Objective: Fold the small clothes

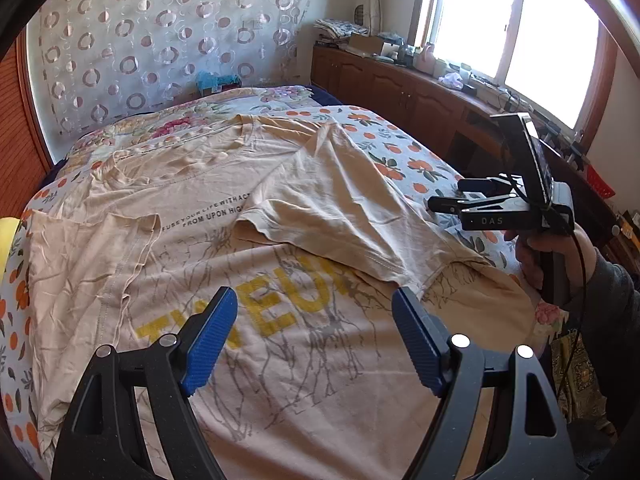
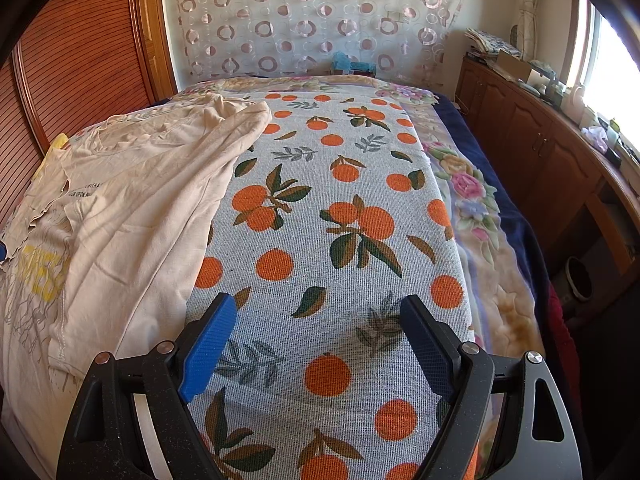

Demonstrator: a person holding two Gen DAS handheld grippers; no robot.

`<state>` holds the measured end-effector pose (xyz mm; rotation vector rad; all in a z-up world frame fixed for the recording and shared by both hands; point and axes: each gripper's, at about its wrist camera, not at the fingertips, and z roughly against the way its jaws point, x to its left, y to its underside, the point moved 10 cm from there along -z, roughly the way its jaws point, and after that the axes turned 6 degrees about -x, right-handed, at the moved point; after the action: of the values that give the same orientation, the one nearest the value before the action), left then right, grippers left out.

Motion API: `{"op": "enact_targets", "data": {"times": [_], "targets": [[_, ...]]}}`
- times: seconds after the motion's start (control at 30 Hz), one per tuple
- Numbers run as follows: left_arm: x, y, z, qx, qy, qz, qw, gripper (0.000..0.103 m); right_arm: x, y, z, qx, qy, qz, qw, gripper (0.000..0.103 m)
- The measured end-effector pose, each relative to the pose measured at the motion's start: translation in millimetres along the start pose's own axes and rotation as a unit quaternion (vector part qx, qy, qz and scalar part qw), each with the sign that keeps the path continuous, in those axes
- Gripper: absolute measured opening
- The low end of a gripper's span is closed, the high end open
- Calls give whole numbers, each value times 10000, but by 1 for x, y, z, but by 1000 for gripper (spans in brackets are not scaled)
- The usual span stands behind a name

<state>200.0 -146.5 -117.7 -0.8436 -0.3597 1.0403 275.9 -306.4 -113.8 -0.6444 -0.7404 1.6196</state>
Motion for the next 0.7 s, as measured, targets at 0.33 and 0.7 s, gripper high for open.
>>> {"op": "enact_targets", "data": {"times": [0.33, 0.7], "targets": [[64, -8, 29, -342, -447, 403, 9976, 80, 0, 0, 0, 1, 1, 0, 10000, 86], [154, -12, 52, -531, -1131, 780, 9891, 80, 2, -15, -1, 74, -141, 147, 9998, 86]]}}
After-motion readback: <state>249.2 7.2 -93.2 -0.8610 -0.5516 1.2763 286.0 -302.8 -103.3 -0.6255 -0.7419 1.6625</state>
